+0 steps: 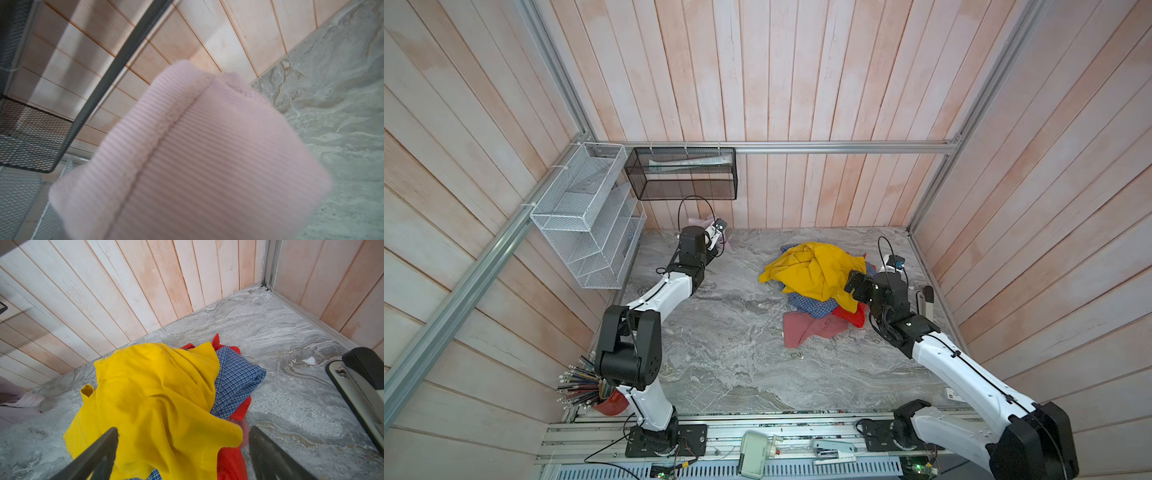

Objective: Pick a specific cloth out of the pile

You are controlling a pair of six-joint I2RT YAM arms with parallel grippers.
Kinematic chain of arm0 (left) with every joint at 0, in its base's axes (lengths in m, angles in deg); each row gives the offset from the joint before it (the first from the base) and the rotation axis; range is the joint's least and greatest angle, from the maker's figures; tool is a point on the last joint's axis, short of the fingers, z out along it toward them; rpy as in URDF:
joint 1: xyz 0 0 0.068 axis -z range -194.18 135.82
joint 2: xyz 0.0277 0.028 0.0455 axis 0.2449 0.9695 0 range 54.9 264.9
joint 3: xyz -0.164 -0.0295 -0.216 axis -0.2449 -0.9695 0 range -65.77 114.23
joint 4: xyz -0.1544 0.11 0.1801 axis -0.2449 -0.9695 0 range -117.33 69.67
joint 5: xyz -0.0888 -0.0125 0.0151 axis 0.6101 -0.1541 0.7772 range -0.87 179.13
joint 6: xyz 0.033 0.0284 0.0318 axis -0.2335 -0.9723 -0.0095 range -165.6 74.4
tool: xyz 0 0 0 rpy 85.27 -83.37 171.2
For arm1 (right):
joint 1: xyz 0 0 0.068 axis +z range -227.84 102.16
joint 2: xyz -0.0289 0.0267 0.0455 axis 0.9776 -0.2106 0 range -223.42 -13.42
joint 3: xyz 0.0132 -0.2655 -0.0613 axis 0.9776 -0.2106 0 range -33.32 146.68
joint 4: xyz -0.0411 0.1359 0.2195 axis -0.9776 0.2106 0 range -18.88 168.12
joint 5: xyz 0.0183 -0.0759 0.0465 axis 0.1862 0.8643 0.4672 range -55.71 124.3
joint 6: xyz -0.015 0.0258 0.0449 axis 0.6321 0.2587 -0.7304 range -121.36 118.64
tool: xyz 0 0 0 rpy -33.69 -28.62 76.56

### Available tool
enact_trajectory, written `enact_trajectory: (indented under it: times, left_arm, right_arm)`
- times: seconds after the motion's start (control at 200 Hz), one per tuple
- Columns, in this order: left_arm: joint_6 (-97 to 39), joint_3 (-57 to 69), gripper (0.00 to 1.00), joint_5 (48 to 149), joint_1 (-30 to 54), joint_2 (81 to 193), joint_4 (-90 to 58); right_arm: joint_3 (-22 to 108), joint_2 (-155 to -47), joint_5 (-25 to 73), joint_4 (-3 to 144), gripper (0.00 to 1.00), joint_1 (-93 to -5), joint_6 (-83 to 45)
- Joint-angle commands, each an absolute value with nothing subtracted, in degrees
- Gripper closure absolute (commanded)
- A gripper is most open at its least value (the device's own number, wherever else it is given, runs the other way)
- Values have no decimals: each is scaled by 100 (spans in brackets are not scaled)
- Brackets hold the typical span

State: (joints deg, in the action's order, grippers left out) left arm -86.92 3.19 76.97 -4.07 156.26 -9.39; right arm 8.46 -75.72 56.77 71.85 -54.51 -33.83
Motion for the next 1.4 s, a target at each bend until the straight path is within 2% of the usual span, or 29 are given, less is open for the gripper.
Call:
enact_trajectory:
  times: [0.0,0.17,0.48,0.7,0.8,0.945,1.055,1.11,1.135,1.145,1.39]
  left_arm:
    - [-9183,24,100,7975,-488,15969,-15]
    - [-9141,-351,100,8148,-700,16376,524]
    - [-8956,-560,100,8652,-667,16491,-28]
    - [-8753,-576,100,8541,-557,16564,-392]
    - [-8712,-535,85,8502,-557,16567,-462]
    - [-8601,-530,54,8325,-552,16491,-463]
    - [-8510,-601,43,8156,-526,16393,-468]
    - [-8506,-748,27,8038,-505,16325,-295]
    - [-8506,-821,12,7995,-483,16283,-206]
    - [-8512,-847,9,7979,-475,16259,-176]
    - [-8395,-969,0,7652,-416,16093,-65]
  right_arm:
    - [1049,-7459,5804,7406,2,-5420,-3265]
    - [1054,-7415,5846,7424,2,-5420,-3283]
    - [1043,-7337,5890,7504,2,-5420,-3325]
    - [1016,-7375,5864,7481,2,-5420,-3350]
    - [1087,-7403,5877,7502,2,-5418,-3301]
    - [1063,-7341,5925,7509,2,-5420,-3283]
    - [1015,-7276,5963,7517,2,-5420,-3283]
    - [988,-7249,5994,7511,2,-5427,-3279]
    - [977,-7234,5999,7507,2,-5429,-3275]
    - [975,-7231,6001,7503,2,-5424,-3267]
    - [1018,-7205,6017,7481,2,-5438,-3156]
